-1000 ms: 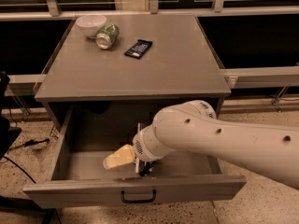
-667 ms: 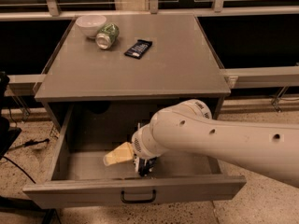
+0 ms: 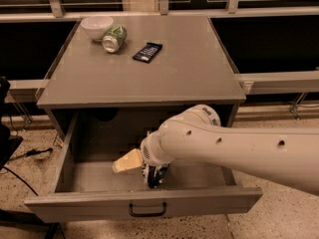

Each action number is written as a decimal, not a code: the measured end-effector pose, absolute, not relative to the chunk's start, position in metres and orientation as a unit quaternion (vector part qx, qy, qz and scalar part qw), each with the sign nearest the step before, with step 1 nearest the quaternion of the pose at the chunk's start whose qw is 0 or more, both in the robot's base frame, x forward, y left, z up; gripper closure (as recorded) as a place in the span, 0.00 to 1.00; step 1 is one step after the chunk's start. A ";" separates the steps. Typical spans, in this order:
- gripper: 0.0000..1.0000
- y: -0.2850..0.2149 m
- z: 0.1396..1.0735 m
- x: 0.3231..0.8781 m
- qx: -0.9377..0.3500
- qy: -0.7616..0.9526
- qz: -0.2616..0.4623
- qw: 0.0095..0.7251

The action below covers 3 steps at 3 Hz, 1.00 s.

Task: Pick blue chip bag from top drawer and place on counter

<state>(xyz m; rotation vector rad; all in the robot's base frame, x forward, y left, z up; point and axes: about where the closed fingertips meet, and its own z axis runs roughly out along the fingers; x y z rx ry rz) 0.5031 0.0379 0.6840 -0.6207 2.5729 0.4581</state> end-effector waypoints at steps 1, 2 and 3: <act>0.00 0.027 0.676 0.517 -0.214 0.937 0.155 0.229; 0.03 0.010 0.667 0.531 -0.198 0.942 0.142 0.231; 0.25 0.010 0.667 0.531 -0.198 0.942 0.142 0.231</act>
Offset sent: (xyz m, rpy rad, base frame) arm 0.0441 -0.0460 -0.0279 -0.0502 -0.0031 -0.1113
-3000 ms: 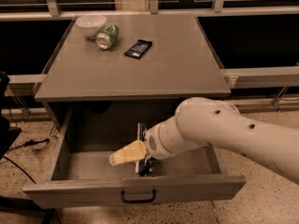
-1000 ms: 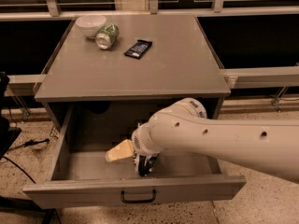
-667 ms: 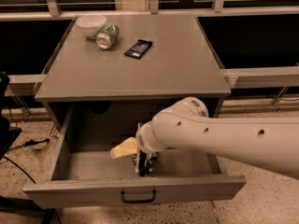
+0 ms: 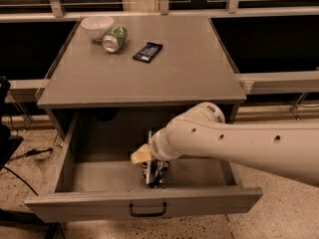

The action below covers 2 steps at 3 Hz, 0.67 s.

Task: Pick blue chip bag from top drawer and place on counter

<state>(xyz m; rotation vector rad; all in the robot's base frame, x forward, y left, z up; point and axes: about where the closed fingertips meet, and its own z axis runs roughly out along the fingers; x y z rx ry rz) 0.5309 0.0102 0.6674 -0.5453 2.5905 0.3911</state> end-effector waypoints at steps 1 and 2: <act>0.56 0.010 0.667 0.531 -0.198 0.942 0.142 0.231; 0.80 0.010 0.667 0.531 -0.198 0.942 0.142 0.231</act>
Offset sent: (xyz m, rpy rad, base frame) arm 0.0000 0.0000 0.0000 0.0000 0.0000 0.0000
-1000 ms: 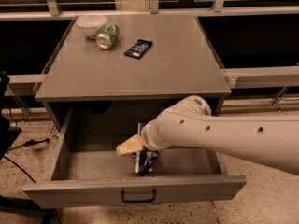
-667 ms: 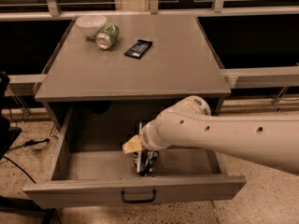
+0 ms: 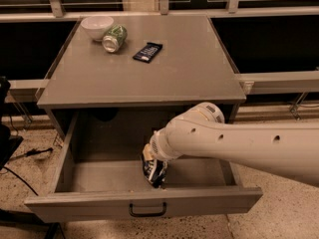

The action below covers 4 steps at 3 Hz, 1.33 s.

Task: Pick blue chip bag from top drawer and place on counter

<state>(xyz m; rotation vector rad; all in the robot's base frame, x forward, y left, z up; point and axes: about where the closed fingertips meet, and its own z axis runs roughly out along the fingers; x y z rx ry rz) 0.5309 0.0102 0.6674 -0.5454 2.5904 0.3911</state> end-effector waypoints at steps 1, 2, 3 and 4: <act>1.00 0.010 0.667 0.531 -0.198 0.942 0.142 0.231; 1.00 0.008 0.681 0.535 -0.216 0.933 0.136 0.252; 1.00 0.002 0.721 0.539 -0.256 0.913 0.129 0.291; 1.00 -0.002 0.752 0.538 -0.270 0.901 0.149 0.303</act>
Offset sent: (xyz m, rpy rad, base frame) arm 0.0100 -0.0065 0.0311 -0.0209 -0.1240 0.0656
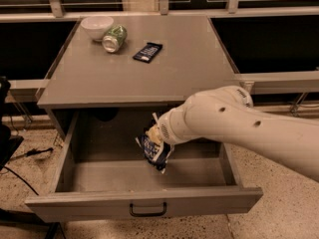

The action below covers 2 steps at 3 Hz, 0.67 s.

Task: Pick blue chip bag from top drawer and place on counter

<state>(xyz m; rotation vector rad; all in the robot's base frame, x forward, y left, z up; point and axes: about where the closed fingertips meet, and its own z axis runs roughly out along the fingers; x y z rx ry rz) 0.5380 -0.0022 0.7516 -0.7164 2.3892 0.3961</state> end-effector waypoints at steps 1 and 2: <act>1.00 -0.004 0.785 0.536 -0.280 0.889 0.232 0.277; 1.00 -0.002 0.810 0.545 -0.344 0.856 0.281 0.266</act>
Offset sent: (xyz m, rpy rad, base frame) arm -0.0400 -0.0358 0.0641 -0.0692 0.0320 0.9799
